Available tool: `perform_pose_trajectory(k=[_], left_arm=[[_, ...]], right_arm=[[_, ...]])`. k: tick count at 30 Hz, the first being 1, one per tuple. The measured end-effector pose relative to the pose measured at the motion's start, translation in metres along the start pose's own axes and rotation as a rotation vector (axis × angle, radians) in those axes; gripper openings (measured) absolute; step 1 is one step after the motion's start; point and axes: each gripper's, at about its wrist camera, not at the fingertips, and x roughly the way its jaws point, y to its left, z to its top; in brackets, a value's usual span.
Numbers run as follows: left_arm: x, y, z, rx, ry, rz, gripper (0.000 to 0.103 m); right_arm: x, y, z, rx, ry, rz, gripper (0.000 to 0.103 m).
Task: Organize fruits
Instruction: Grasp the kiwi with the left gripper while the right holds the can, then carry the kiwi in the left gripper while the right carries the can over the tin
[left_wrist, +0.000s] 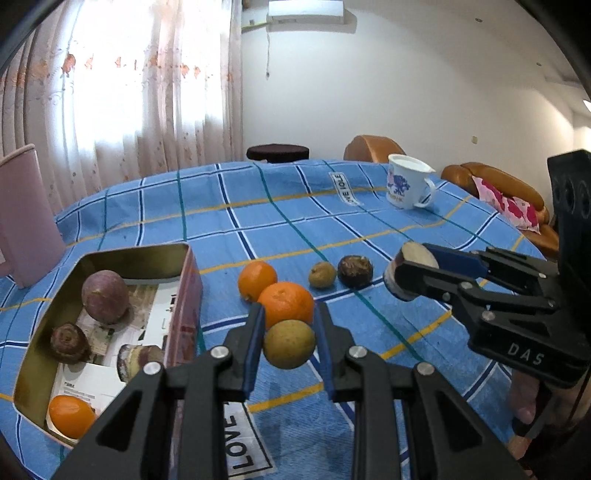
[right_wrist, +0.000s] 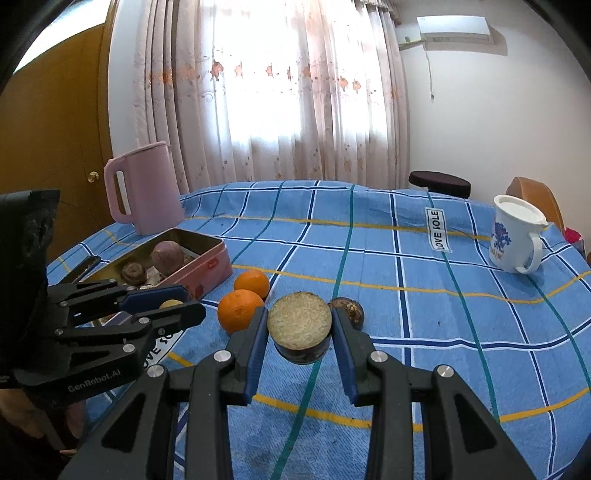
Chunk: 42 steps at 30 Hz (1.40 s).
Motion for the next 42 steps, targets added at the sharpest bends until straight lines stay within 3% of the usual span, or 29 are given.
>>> perform_pose_trajectory(k=[20,42], left_arm=[[-0.016,0.001,-0.002,-0.007,-0.085,0.029,0.028],[-0.031,0.001,-0.005,0.0,-0.168,0.053,0.028]], right_arm=[[-0.014,0.008,-0.001,-0.043,-0.083,0.001,0.036],[-0.029,0.023,-0.003,-0.104,-0.179,-0.059,0.036]])
